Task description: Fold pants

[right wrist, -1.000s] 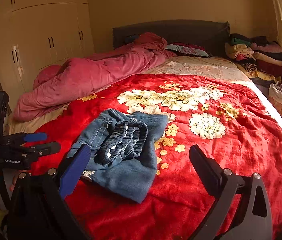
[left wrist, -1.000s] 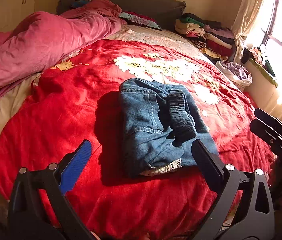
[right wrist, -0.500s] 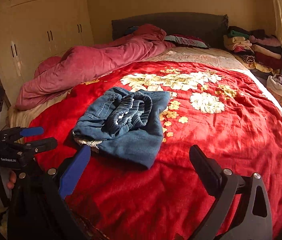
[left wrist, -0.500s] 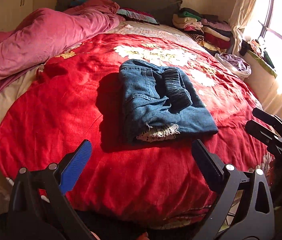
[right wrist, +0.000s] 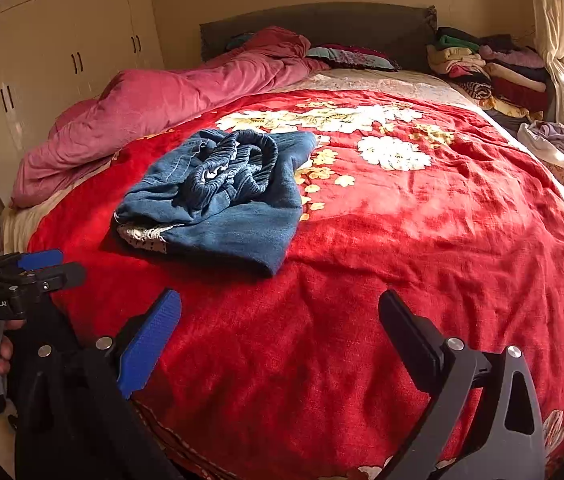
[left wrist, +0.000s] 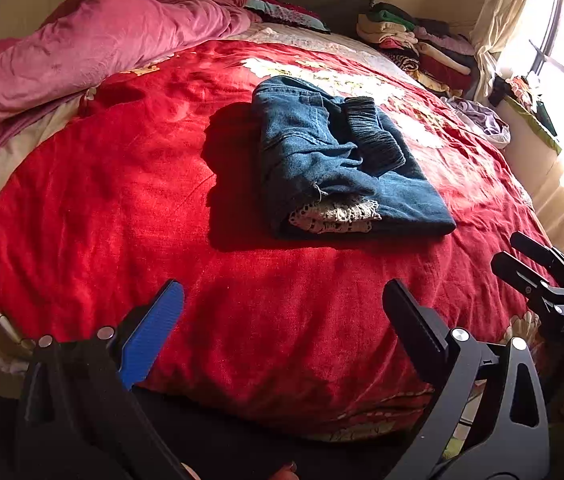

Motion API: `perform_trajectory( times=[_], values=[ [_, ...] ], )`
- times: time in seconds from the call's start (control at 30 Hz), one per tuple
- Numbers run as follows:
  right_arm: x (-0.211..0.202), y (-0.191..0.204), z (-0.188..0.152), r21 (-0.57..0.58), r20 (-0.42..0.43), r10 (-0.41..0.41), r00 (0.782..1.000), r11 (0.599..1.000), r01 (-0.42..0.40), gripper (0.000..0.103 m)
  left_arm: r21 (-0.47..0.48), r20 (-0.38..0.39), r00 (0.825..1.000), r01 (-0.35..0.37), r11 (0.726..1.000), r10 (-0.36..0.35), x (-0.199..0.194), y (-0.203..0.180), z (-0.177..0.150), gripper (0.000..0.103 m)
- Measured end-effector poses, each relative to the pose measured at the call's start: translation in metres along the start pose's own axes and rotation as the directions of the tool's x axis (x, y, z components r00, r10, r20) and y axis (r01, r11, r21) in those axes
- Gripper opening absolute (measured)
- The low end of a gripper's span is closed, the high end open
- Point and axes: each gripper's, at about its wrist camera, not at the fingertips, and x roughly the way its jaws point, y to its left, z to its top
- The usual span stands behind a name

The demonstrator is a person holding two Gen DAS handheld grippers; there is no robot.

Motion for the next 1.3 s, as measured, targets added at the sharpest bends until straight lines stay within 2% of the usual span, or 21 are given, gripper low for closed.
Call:
perform_trajectory(
  times=[1.3],
  values=[
    [-0.004,0.009,0.012,-0.024,0.024,-0.018,1.0,1.0,0.018,0.098,-0.011,0.006,0.999,-0.034,0.999,0.034,-0.007,0.004,0.0,0.093]
  ],
)
